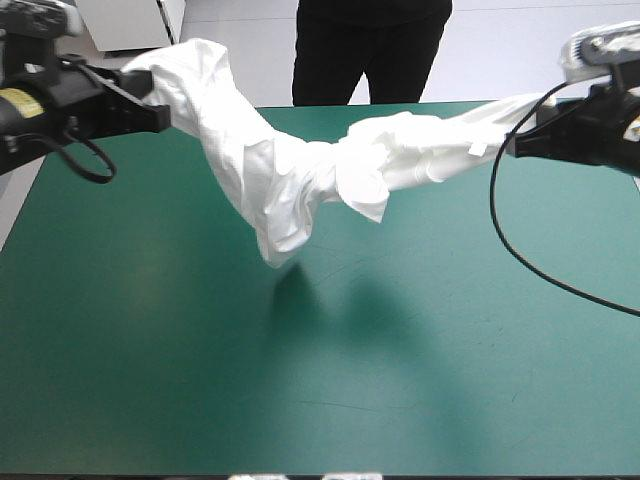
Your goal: Fold the cloth
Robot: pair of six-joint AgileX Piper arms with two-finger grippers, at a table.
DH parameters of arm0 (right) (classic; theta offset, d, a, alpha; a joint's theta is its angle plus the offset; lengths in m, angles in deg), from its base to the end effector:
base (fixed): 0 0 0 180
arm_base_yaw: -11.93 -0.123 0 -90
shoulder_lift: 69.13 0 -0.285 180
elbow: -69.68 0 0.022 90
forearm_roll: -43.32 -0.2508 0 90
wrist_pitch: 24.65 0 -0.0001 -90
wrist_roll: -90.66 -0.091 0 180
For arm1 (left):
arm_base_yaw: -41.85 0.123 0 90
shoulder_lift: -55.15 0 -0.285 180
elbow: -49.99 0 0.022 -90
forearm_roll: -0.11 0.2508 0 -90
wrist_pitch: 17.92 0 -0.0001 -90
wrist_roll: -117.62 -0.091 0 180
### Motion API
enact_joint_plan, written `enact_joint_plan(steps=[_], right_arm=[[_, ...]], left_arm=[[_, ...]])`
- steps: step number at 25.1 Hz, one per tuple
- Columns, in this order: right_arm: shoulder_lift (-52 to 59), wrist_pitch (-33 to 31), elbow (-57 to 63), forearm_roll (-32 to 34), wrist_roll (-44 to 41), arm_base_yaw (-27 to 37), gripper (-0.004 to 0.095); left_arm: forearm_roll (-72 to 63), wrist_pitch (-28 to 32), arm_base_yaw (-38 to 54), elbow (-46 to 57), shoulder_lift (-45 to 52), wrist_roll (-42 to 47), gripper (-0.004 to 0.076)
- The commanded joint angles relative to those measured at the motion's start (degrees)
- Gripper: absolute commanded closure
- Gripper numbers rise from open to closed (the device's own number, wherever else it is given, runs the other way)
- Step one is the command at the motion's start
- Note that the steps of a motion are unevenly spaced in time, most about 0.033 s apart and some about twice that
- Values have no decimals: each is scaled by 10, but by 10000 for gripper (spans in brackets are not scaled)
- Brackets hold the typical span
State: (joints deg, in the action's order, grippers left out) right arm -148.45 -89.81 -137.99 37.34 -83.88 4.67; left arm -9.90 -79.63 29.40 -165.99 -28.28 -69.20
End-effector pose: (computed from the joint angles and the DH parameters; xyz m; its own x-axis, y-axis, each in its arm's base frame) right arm 0.2083 0.0352 0.5351 -0.4342 -0.1068 -0.8944 -0.2322 0.9727 -0.0034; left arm 0.2141 -0.0616 0.5629 -0.3017 0.1026 -0.9479 0.3655 0.9307 -0.0156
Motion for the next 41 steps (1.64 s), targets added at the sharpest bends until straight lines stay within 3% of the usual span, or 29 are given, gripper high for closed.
enact_joint_plan(steps=[1,5,9,14,19,25,29,36,41], right_arm=[[26,55,-97,9,-4,4,925],[47,88,-163,9,-1,4,925],[84,82,-175,10,0,4,925],[148,48,-131,5,-3,-26,925],[191,-45,-17,-3,-29,-50,925],[177,-46,123,11,-29,-50,925],[145,-37,186,10,-28,-50,925],[67,22,230,42,-27,-49,925],[0,84,230,76,-23,-49,925]], left_arm=[[-3,75,-1,-52,60,2,733],[10,94,-1,-86,98,-2,733],[16,91,-1,-95,137,-3,733],[12,16,-24,-91,177,-4,733],[25,-94,-82,14,210,22,733],[62,-99,-82,161,196,61,733],[68,-80,-82,212,161,72,733],[78,39,-81,297,87,74,733],[164,132,-81,306,8,119,733]])
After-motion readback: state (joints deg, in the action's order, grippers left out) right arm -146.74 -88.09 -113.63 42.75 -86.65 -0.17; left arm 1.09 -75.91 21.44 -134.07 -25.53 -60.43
